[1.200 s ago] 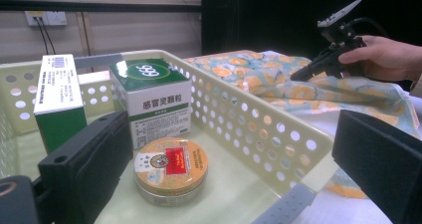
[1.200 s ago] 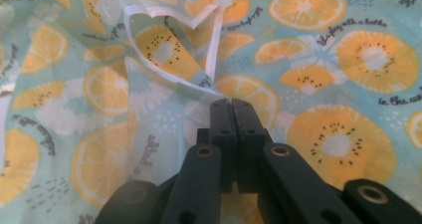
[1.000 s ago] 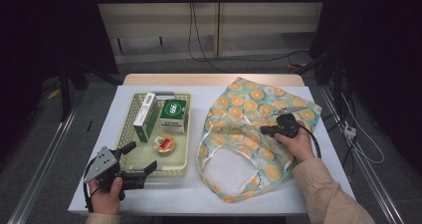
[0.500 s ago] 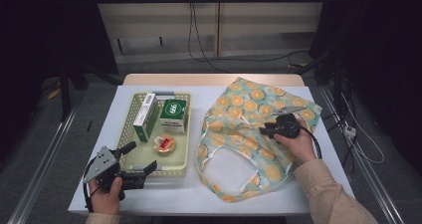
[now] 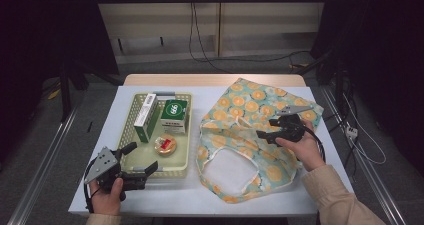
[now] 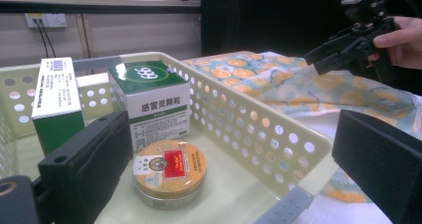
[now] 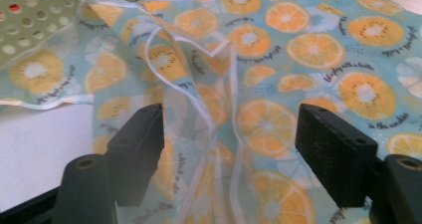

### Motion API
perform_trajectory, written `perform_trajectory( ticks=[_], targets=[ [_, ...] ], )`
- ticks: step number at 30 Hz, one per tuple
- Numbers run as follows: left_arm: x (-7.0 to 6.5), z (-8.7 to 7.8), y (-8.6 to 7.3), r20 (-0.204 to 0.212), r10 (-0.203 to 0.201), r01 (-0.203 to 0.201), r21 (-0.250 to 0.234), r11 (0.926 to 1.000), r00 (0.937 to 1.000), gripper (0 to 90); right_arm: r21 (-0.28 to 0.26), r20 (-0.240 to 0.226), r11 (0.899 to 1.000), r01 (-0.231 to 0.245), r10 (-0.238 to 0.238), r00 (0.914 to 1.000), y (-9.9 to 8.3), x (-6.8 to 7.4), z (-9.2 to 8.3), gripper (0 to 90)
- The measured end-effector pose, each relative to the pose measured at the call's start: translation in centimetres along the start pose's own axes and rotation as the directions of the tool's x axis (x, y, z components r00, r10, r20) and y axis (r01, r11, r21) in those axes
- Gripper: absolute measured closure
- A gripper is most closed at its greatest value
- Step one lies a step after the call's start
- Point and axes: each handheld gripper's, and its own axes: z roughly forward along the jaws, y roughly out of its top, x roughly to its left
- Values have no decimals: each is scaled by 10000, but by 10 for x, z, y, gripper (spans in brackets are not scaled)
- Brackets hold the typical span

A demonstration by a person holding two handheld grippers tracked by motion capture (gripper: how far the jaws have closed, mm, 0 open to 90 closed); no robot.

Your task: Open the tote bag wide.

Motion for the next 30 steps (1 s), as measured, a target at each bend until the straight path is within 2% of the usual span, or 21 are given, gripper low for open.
perform_trajectory(
  ticks=[6, 10, 12, 14, 18, 21, 25, 28, 30],
  targets=[
    [0, 0, 0, -3, -25, 25, 3, 10000, 10000, 24, -255, -370, 9995, 202, -212, 9991, 5, 15, -5, 256],
    [0, 0, 0, 5, -9, 9, 10, 10000, 10000, 24, -358, -564, 9984, 449, -469, 9973, 9, 25, -7, 307],
    [0, 0, 0, 7, 1, -1, -4, 10000, 10000, 24, -438, -533, 9970, 643, -666, 9964, 10, 29, -9, 412],
    [0, 0, 0, -6, -27, 27, 7, 10000, 10000, 24, -726, -807, 9939, 833, -891, 9928, 11, 33, -12, 623],
    [0, 0, 0, 10, -28, 28, 9, 10000, 10000, 24, -992, -1472, 9890, 1096, -1235, 9814, 14, 44, -15, 789],
    [0, 1, 0, 39, -35, 35, -3, 10000, 10000, 24, -774, -1986, 9864, 1448, -1576, 9673, 11, 56, -10, 900],
    [-1, 0, 0, 15, -50, 50, -18, 10000, 10000, 24, -45, -2241, 9843, 1763, -1728, 9591, 0, 66, 12, 900],
    [0, 0, 0, 8, -30, 30, -28, 10000, 10000, 24, 379, -2102, 9831, 1789, -1672, 9633, -9, 65, 27, 900],
    [1, 0, 0, 5, -46, 46, 0, 10000, 10000, 24, 511, -1829, 9835, 1735, -1616, 9698, -11, 61, 32, 900]
  ],
)
